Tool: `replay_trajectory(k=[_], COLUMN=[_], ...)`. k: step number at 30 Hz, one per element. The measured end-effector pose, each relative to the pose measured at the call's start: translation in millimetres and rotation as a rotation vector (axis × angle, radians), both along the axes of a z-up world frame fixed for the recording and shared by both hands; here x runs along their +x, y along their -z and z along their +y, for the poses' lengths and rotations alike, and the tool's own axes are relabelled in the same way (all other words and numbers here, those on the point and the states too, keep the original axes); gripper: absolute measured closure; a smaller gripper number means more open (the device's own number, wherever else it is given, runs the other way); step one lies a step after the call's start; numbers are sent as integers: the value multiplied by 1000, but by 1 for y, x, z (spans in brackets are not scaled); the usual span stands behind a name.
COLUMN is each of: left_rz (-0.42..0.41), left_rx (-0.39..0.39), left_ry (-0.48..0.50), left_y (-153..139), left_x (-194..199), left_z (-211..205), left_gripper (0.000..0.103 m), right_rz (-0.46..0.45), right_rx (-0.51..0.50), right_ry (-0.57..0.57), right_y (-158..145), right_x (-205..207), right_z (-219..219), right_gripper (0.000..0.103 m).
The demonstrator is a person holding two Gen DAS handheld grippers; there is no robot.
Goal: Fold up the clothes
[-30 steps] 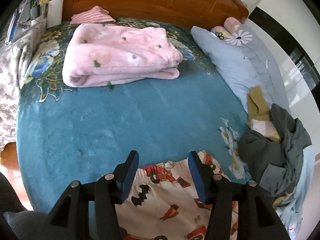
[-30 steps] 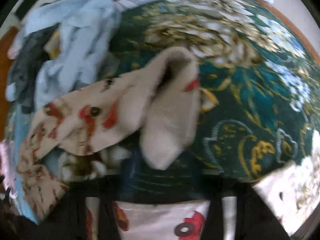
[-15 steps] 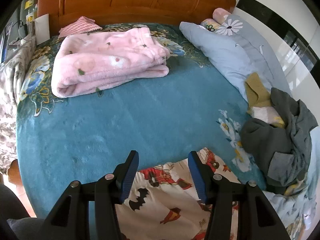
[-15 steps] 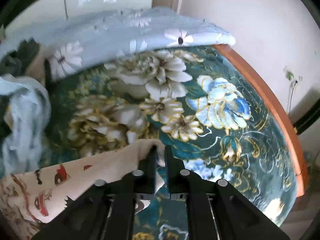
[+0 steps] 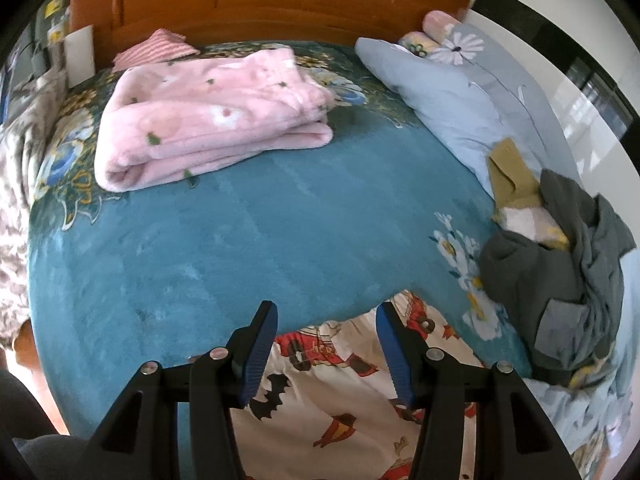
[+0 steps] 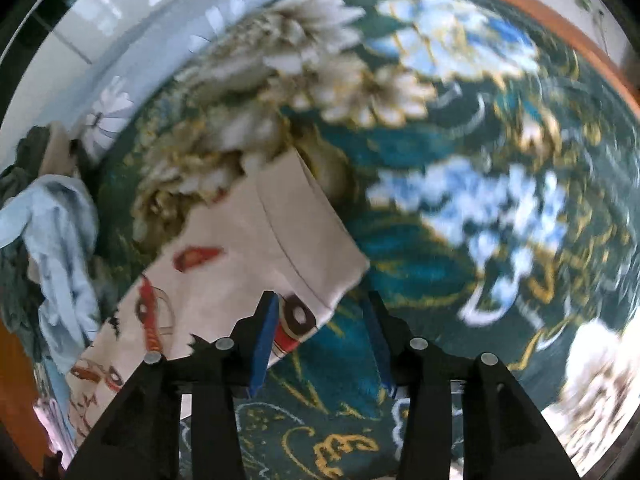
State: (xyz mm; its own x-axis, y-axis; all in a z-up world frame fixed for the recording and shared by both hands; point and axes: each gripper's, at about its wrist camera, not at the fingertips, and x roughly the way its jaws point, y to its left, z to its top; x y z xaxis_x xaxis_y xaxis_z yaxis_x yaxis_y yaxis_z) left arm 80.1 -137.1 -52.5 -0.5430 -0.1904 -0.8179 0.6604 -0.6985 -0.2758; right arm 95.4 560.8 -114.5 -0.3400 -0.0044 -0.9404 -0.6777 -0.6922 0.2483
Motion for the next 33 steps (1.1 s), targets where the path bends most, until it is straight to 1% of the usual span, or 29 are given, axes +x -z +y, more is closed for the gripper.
replay_trajectory(k=[2,4,6,7,9,11,12,13,15,19,21,22,23,25,26,30,33], left_rz=[6,15,16,15,7,-13,-27,-52,-100,-181,-161,-148,-140,-139,-146,-185,-223], left_rx=[6,46,92,103,100,71,63,81,152,376,496,523,537,551,552,544,520], left_ry=[-1,-9,4,22,78,125,143,157,162,42,0,-14,-27,-41,-39,-4,38], left_y=[0,2,5,5,2,-5,-7,-7,0,29,39,39,39,36,36,36,42], left_x=[1,3,-1,-3,-8,-14,-16,-18,-19,-2,11,16,21,28,30,29,25], left_z=[-1,-5,-8,-8,-7,-10,-13,-18,-32,-61,-70,-73,-74,-78,-79,-82,-82], left_gripper=[48,48,48,48,48,47,39,33,32,32,32,32,32,32,32,32,32], right_rz=[4,7,3,-1,-10,-4,-1,6,12,23,32,37,41,40,40,41,18], right_rx=[16,17,12,13,29,40,45,51,53,47,24,10,-4,3,4,-4,-11], right_ry=[0,-14,-49,-64,-97,-125,-134,-149,-158,-165,-158,-157,-156,-175,-188,-236,-255], right_y=[-4,-8,-14,-16,-22,-30,-34,-39,-46,-60,-65,-68,-70,-75,-76,-80,-80], right_x=[0,0,2,3,8,16,19,25,33,48,56,60,63,68,69,70,73], right_z=[-5,-11,-19,-22,-31,-42,-46,-52,-58,-71,-77,-80,-83,-92,-96,-106,-97], right_gripper=[58,57,56,56,56,56,56,55,51,51,51,50,49,46,46,46,44])
